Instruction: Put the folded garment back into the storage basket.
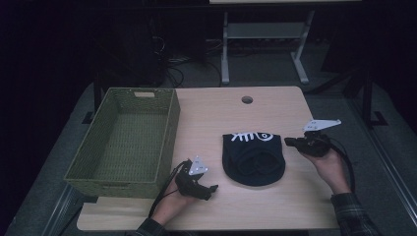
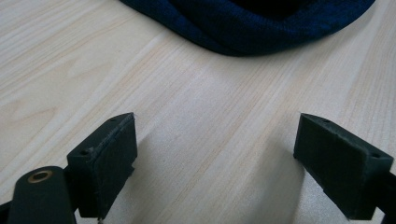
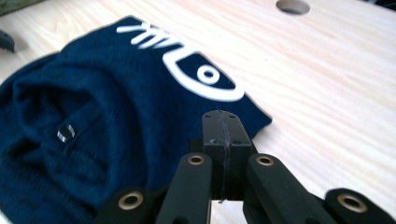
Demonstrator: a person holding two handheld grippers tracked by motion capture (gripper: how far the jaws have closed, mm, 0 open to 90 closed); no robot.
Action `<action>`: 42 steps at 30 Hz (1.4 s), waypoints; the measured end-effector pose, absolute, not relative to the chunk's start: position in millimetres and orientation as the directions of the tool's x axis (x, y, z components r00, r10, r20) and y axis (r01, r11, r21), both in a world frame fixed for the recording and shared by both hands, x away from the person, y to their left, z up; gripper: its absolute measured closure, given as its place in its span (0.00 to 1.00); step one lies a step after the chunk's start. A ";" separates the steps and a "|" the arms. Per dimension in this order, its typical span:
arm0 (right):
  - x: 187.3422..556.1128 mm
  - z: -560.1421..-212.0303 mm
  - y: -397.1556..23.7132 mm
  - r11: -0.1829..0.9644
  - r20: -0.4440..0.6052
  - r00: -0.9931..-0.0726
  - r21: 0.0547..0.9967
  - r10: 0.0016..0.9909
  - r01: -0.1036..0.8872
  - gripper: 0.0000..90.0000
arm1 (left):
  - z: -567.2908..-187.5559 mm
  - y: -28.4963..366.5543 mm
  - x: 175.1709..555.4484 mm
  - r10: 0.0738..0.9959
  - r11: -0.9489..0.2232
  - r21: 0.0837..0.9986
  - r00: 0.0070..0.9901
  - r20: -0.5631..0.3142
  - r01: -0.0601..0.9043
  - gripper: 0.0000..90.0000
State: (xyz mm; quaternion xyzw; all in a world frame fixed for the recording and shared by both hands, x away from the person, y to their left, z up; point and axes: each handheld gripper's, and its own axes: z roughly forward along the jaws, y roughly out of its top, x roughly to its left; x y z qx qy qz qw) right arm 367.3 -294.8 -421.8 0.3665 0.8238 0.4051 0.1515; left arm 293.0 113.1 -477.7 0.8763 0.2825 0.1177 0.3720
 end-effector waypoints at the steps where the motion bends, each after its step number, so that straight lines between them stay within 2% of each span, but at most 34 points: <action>1: 369.9 -420.8 -293.8 0.399 0.053 -0.684 0.778 0.727 0.484 1.00 | -477.6 113.0 292.9 0.584 -0.562 0.719 0.812 -0.005 0.409 0.14; 15: 405.6 -418.9 -279.2 0.393 0.081 -0.686 0.768 0.724 0.506 1.00 | -477.2 113.4 292.9 0.583 -0.565 0.717 0.812 -0.003 0.408 0.14; 25: 442.6 -431.7 -268.2 0.418 0.091 -0.671 0.719 0.736 0.556 1.00 | -477.1 113.6 292.9 0.582 -0.567 0.716 0.813 -0.002 0.408 0.14; 42: 459.9 -458.8 -266.0 0.437 0.109 -0.658 0.665 0.745 0.605 1.00 | -477.1 113.6 292.9 0.582 -0.567 0.716 0.813 -0.001 0.407 0.14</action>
